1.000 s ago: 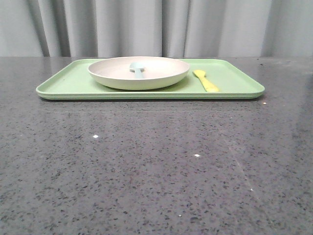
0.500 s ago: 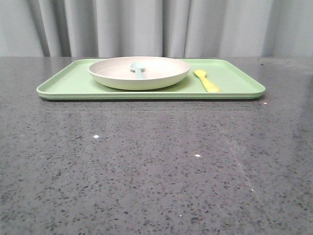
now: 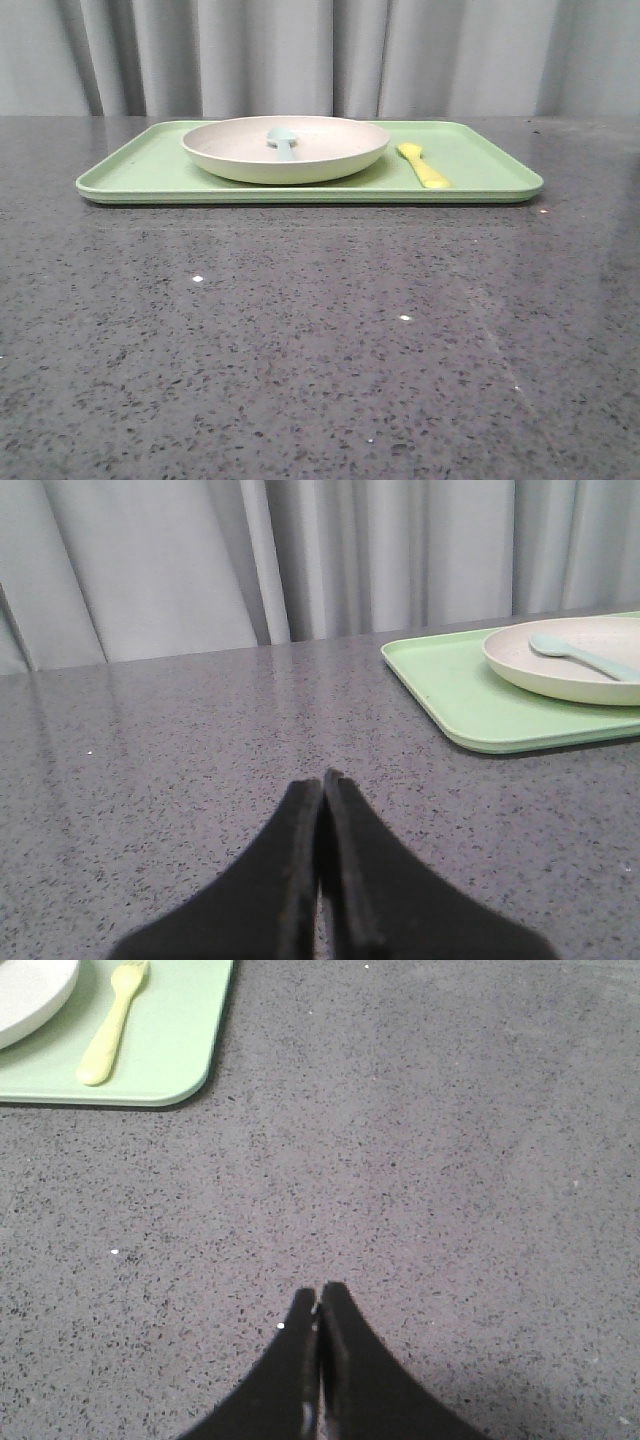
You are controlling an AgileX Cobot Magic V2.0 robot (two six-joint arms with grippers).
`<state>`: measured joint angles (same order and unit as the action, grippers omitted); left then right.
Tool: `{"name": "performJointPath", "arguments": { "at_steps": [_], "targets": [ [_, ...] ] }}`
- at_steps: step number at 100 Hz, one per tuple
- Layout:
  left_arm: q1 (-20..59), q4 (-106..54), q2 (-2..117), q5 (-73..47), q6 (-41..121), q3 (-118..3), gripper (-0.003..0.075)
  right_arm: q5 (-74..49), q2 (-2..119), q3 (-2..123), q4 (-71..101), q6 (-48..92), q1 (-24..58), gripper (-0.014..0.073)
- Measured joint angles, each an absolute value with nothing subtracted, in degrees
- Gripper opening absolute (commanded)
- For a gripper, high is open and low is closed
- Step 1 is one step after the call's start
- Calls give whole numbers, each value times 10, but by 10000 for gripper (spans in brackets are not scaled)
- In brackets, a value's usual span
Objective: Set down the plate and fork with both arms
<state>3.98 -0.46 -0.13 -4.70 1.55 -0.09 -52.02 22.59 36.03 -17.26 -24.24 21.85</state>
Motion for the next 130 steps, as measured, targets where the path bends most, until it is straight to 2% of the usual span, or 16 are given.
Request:
{"name": "performJointPath", "arguments": {
  "at_steps": [130],
  "targets": [
    [40, 0, -1, -37, 5, -1, -20, -511, 225, 353, -184, -242, 219, -119]
  ]
}}
